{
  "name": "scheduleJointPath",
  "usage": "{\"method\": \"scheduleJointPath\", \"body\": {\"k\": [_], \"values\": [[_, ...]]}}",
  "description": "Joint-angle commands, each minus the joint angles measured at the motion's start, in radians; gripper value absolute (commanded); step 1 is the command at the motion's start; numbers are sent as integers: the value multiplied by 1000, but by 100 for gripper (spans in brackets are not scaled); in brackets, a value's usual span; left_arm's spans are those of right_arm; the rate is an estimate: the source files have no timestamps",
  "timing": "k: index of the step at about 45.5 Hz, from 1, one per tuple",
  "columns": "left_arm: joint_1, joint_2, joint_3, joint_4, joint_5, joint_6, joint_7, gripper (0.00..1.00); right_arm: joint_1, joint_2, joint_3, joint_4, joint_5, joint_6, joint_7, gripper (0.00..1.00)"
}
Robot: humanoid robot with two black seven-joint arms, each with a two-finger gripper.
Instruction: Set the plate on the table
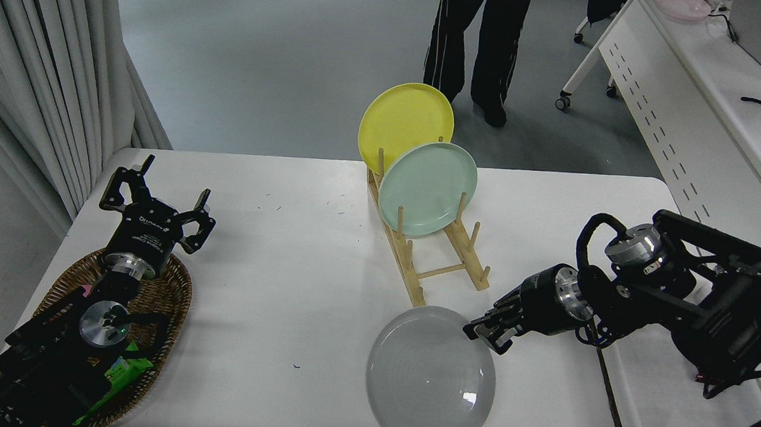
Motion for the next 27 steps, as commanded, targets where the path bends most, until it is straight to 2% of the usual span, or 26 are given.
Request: {"method": "scheduleJointPath", "body": {"k": [1,8,27], "values": [[0,0,0,0,0,0,0,100,-75,44,59,-26,41,-7,-3,0],[0,0,0,0,0,0,0,100,-124,79,118,-85,-4,-7,-1,0],[0,0,0,0,0,0,0,100,-129,245,174,-288,-39,-7,3,0]]}}
